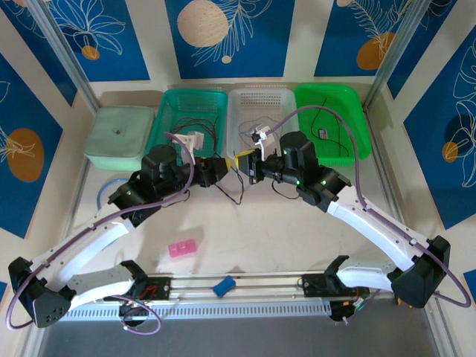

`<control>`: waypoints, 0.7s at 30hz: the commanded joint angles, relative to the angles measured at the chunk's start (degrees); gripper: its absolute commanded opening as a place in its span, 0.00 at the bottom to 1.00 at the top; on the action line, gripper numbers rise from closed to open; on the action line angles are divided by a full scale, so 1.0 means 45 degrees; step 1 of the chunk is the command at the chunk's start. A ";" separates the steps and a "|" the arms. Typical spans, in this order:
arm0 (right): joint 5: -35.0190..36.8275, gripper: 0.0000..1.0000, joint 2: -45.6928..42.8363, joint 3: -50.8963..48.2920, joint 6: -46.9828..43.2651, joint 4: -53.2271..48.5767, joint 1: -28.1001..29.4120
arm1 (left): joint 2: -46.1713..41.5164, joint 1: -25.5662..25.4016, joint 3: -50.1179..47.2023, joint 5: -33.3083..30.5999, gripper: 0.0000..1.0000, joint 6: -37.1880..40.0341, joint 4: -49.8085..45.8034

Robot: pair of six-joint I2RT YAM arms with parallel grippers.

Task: Untangle the cables

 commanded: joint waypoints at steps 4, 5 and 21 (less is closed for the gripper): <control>-0.0349 0.00 -0.0272 0.0264 0.0162 0.0050 -0.0041 | -0.0366 -0.0125 -0.0016 -0.0623 0.30 -0.0156 0.0404; -0.0335 0.00 -0.0320 0.0234 0.0140 0.0019 -0.0041 | -0.0366 -0.0125 -0.0043 -0.0648 0.27 -0.0227 0.0505; 0.0653 0.00 -0.1587 0.0254 0.0406 -0.0089 -0.0080 | -0.0893 -0.0124 0.0349 -0.1659 0.00 -0.0077 -0.0293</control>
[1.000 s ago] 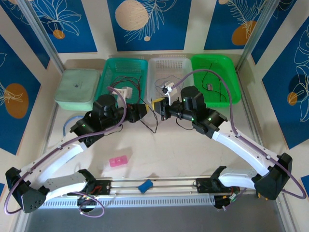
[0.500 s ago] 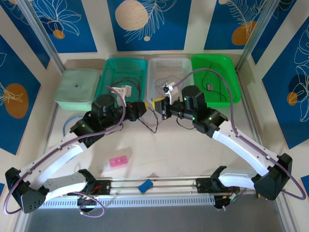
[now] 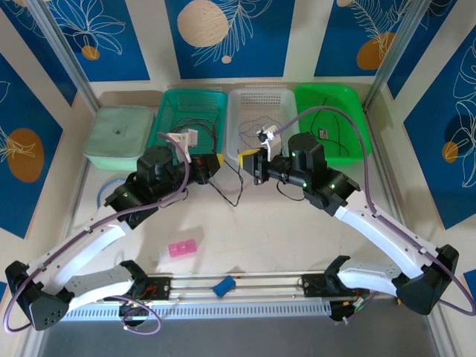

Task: Untangle the cables

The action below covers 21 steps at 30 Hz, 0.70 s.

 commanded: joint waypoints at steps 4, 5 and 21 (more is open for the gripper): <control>0.1466 0.00 -0.1492 0.0452 0.0379 0.0011 -0.0085 | -0.0868 -0.0074 0.0722 -0.1221 0.00 0.0703 -0.1270; 0.1730 0.00 -0.1691 0.0505 0.0335 -0.0017 -0.0104 | -0.0962 -0.0067 0.0810 -0.1356 0.00 0.0821 -0.1471; 0.3511 0.00 -0.4204 0.2262 -0.1196 -0.1533 -0.3015 | -0.2377 0.0485 0.2600 -0.4736 0.00 0.2782 -0.5523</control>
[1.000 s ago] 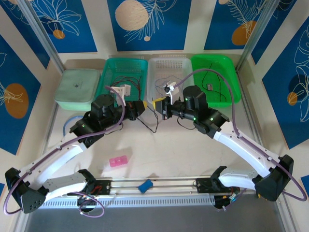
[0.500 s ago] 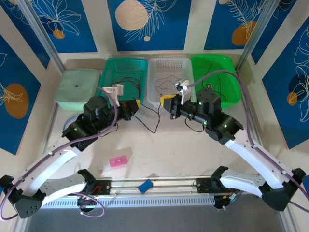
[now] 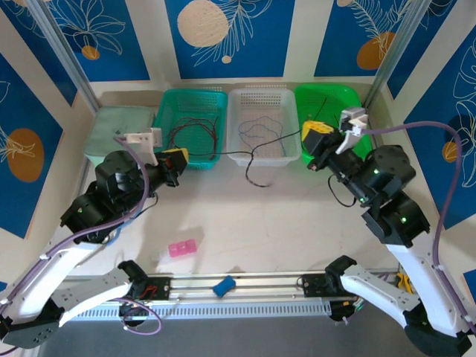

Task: Untangle the cables

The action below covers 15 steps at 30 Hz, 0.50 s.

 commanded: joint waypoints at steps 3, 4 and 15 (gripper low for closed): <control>0.0648 0.00 -0.0275 0.0825 -0.0696 -0.0374 -0.1262 | -0.0238 0.0618 0.0754 -0.1731 0.00 0.0924 -0.1642; 0.0707 0.00 -0.0278 0.0942 -0.0724 -0.0375 -0.1530 | -0.0249 0.0724 0.0853 -0.1845 0.00 0.1015 -0.1857; 0.1341 0.00 -0.0014 0.2359 -0.1461 -0.0428 -0.4193 | 0.0078 0.3251 0.0947 -0.1574 0.00 0.1062 -0.2575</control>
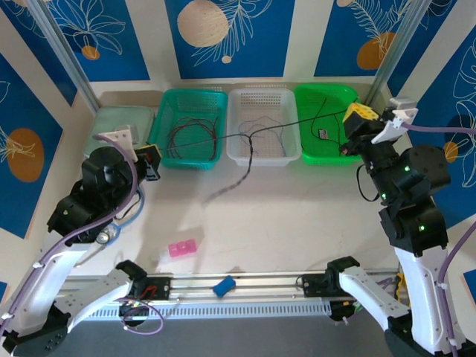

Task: Untangle the cables

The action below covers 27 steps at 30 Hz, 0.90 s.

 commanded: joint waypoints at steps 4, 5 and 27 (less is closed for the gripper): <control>0.1087 0.00 0.0236 0.1202 -0.0588 0.0325 -0.1423 | 0.0902 0.2820 0.0295 0.1731 0.00 -0.0033 -0.0158; 0.1079 0.00 0.0340 0.1354 -0.0638 0.0281 -0.1630 | 0.1092 0.3255 0.0386 0.2027 0.00 -0.0036 -0.0111; -0.0018 0.00 0.3269 0.3821 0.1704 0.1523 -0.8354 | 0.1122 0.8844 -0.0350 0.5758 0.00 -0.1524 -0.0536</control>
